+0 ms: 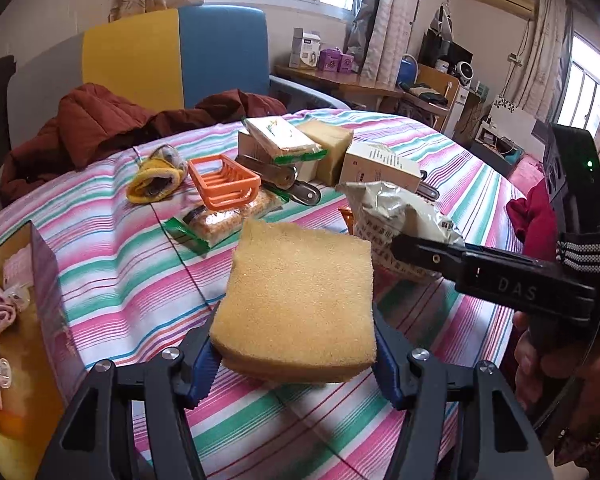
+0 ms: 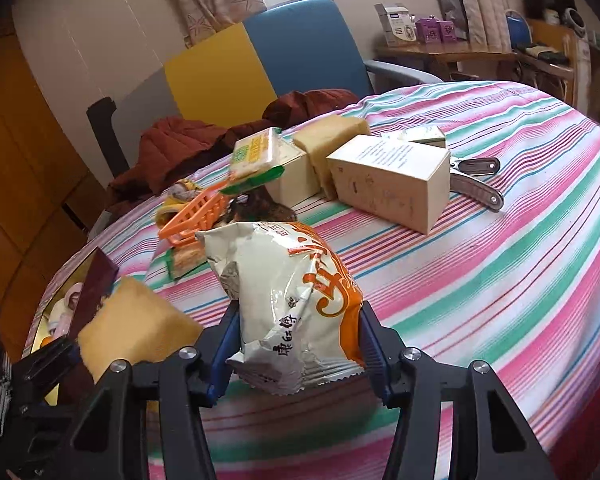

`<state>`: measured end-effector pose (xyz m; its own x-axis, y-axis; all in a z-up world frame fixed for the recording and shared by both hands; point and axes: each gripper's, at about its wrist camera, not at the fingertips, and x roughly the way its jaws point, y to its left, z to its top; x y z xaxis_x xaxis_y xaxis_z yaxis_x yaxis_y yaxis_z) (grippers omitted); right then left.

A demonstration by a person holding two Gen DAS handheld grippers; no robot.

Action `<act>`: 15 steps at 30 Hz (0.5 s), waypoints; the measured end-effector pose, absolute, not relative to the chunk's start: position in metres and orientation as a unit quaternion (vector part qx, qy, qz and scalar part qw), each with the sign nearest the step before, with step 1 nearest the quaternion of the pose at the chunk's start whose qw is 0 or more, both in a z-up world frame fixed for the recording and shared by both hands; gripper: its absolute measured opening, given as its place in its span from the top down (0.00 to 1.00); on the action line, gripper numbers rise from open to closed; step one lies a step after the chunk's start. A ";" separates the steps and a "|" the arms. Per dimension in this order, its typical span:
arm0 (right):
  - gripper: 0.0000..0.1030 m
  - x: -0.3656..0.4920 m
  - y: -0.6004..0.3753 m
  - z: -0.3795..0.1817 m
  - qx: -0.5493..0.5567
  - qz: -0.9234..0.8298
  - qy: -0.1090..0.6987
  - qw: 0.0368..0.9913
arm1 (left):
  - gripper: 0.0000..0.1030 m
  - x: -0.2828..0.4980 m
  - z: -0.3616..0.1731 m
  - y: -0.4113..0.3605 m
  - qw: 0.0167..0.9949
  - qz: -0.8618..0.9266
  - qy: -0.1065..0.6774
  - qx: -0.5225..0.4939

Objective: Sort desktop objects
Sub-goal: 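Grasp the yellow sponge with the left tool while the right tool grasps the snack bag, then carry the yellow sponge and snack bag into the gold tray and release both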

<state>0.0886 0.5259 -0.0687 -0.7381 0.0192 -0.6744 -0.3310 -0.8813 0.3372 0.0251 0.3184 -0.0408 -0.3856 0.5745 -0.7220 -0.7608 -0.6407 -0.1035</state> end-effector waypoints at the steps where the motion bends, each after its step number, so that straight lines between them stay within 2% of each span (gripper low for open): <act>1: 0.46 0.090 0.523 -0.067 -0.349 0.905 0.223 0.094 | 0.37 0.026 -0.038 0.316 0.405 0.825 0.125 -0.373; 5: 0.46 0.097 0.515 -0.060 -0.349 0.901 0.246 0.076 | 0.37 0.031 -0.023 0.303 0.406 0.832 0.121 -0.357; 15: 0.46 0.090 0.465 -0.021 -0.335 0.913 0.232 0.025 | 0.37 0.026 0.013 0.253 0.370 0.857 0.096 -0.345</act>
<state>0.0899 0.4651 -0.0211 -0.7745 -0.1088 -0.6231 -0.2014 -0.8914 0.4060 0.0263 0.2531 0.0129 -0.4881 0.5681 -0.6626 -0.7009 -0.7075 -0.0902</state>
